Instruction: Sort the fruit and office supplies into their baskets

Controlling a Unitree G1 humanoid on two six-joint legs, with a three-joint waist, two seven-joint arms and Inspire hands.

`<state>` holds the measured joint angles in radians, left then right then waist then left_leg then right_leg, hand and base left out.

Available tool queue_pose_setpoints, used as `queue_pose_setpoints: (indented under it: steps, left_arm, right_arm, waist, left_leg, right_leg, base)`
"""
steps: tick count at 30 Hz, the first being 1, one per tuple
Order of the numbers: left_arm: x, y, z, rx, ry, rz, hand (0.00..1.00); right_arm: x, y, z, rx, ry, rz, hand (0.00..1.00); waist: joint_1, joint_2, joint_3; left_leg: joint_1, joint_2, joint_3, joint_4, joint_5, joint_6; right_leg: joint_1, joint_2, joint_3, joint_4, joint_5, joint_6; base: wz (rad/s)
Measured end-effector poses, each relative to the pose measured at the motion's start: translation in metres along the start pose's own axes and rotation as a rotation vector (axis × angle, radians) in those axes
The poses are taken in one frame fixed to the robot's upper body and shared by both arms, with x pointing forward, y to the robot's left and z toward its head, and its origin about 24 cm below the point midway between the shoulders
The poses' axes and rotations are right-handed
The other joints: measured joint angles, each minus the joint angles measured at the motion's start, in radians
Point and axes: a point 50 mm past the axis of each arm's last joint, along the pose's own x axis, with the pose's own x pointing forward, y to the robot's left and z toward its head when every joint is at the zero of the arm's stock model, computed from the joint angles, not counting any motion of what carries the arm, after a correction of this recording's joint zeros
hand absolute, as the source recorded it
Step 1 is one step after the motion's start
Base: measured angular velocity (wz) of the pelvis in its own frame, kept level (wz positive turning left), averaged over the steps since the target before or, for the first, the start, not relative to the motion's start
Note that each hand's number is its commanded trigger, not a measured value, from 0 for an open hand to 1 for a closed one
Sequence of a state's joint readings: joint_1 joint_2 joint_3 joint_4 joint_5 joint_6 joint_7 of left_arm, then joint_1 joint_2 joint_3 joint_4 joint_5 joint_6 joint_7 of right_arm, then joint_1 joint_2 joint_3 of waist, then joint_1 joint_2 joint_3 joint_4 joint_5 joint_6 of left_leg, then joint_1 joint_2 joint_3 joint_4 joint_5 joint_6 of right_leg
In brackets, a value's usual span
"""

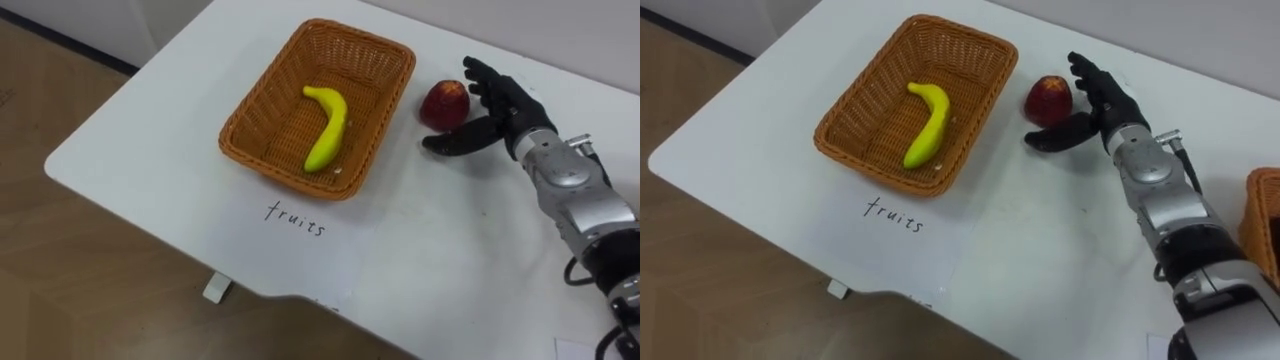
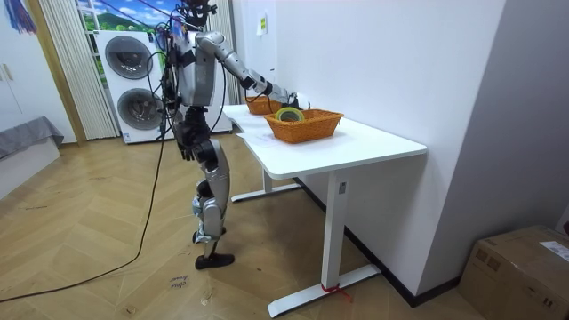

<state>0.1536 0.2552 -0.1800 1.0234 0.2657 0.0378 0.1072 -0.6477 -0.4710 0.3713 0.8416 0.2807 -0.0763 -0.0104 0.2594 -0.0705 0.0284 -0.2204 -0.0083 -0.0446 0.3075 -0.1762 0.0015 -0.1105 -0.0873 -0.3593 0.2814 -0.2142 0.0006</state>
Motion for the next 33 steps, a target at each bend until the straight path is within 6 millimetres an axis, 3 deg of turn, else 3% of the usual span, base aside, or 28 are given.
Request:
queue_pose_setpoints:
  steps: [5, 14, 26, 27, 28, 29, 33]
  left_arm:
    - [0.001, 0.0, 0.006, -0.001, -0.015, -0.001, 0.0]
    - [0.001, -0.002, 0.008, 0.002, -0.021, -0.028, 0.0]
    - [0.002, -0.003, 0.013, 0.003, -0.035, -0.034, 0.0]
    - [0.002, -0.003, 0.014, 0.003, -0.035, -0.035, 0.0]
    - [0.003, -0.002, 0.014, 0.003, -0.036, -0.035, 0.0]
    - [0.003, -0.002, 0.015, 0.003, -0.038, -0.034, 0.0]
    - [0.003, -0.002, 0.016, 0.011, -0.042, -0.035, 0.0]
  right_arm:
    - [0.001, -0.001, 0.002, -0.005, -0.007, -0.006, 0.0]
    - [0.004, -0.006, 0.007, -0.036, -0.021, -0.017, 0.0]
    - [0.003, -0.006, 0.005, -0.142, -0.018, -0.011, 0.0]
    - [0.003, -0.006, 0.005, -0.146, -0.018, -0.011, 0.23]
    - [0.003, -0.006, 0.005, -0.148, -0.016, -0.01, 0.91]
    - [0.003, -0.006, 0.004, -0.15, -0.015, -0.009, 1.0]
    - [0.003, -0.008, 0.003, -0.177, -0.007, -0.019, 1.0]
  waist:
    - [0.018, 0.001, 0.0074]
    - [0.017, -0.005, 0.0196]
    - [0.025, -0.007, 0.0204]
    - [0.025, -0.007, 0.0203]
    - [0.026, -0.007, 0.0201]
    - [0.028, -0.008, 0.0198]
    - [0.035, -0.01, 0.0199]
  left_leg:
    - [-0.008, 0.0, 0.001, 0.001, 0.001, -0.001]
    - [-0.035, -0.003, -0.011, 0.018, 0.003, 0.0]
    - [-0.051, -0.004, -0.012, 0.023, 0.004, 0.001]
    - [-0.051, -0.004, -0.012, 0.024, 0.004, 0.001]
    - [-0.051, -0.004, -0.012, 0.026, 0.004, 0.001]
    - [-0.051, -0.004, -0.012, 0.031, 0.004, 0.001]
    - [-0.049, -0.004, -0.012, 0.032, 0.004, 0.001]
  right_leg:
    - [-0.014, -0.003, -0.001, 0.012, 0.0, 0.0]
    - [-0.032, -0.009, -0.019, 0.027, -0.001, 0.0]
    - [-0.048, -0.013, -0.025, 0.046, -0.002, -0.001]
    - [-0.049, -0.013, -0.025, 0.047, -0.002, -0.001]
    - [-0.049, -0.013, -0.025, 0.047, -0.002, -0.001]
    - [-0.05, -0.013, -0.025, 0.048, -0.002, -0.001]
    - [-0.052, -0.014, -0.024, 0.054, -0.002, -0.002]
  base:
    - [0.0]
    - [0.04]
    - [0.0]
    - [0.0]
    - [0.0]
    - [0.0]
    - [-0.01]
